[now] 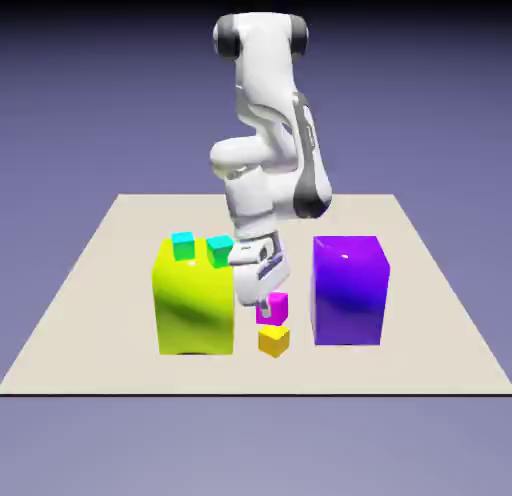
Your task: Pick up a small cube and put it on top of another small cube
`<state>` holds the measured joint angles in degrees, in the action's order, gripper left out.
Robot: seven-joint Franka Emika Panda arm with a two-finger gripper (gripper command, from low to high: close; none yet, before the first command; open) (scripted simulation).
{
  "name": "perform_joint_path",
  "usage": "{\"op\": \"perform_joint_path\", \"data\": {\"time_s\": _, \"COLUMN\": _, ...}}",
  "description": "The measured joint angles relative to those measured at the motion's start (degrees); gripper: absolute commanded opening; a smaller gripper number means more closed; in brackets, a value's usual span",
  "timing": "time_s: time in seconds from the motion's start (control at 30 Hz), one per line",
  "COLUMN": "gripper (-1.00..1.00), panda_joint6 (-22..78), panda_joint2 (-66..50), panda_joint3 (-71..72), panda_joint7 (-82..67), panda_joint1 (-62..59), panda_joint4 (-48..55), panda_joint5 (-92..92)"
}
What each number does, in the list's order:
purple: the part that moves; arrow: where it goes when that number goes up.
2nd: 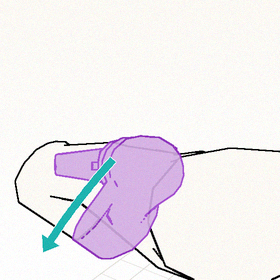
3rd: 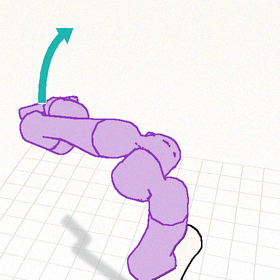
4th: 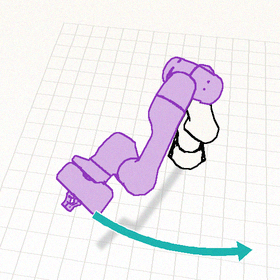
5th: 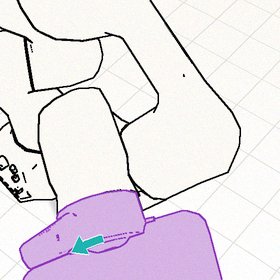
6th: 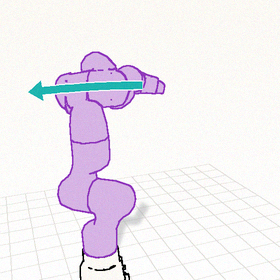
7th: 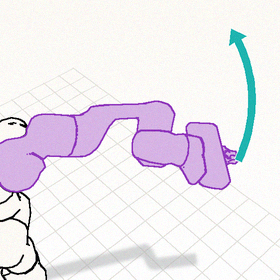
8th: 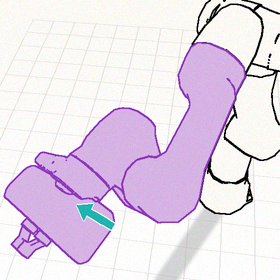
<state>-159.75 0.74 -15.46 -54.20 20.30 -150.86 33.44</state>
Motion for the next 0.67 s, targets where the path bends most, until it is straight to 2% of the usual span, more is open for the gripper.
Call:
{"op": "perform_joint_path", "data": {"time_s": 0.27, "gripper": -1.0, "panda_joint6": 7.3, "panda_joint2": 4.9, "panda_joint3": -5.1, "panda_joint7": 4.2, "panda_joint1": 3.2, "panda_joint4": -6.1, "panda_joint5": -15.1}}
{"op": "perform_joint_path", "data": {"time_s": 0.57, "gripper": -1.0, "panda_joint6": -1.3, "panda_joint2": -9.2, "panda_joint3": 1.3, "panda_joint7": -12.6, "panda_joint1": 2.4, "panda_joint4": -3.2, "panda_joint5": 7.3}}
{"op": "perform_joint_path", "data": {"time_s": 0.6, "gripper": 1.0, "panda_joint6": -1.5, "panda_joint2": -9.4, "panda_joint3": 1.5, "panda_joint7": -12.9, "panda_joint1": 2.4, "panda_joint4": -3.2, "panda_joint5": 7.7}}
{"op": "perform_joint_path", "data": {"time_s": 0.67, "gripper": 1.0, "panda_joint6": -1.5, "panda_joint2": -9.4, "panda_joint3": 1.5, "panda_joint7": -12.9, "panda_joint1": 2.4, "panda_joint4": -3.2, "panda_joint5": 7.7}}
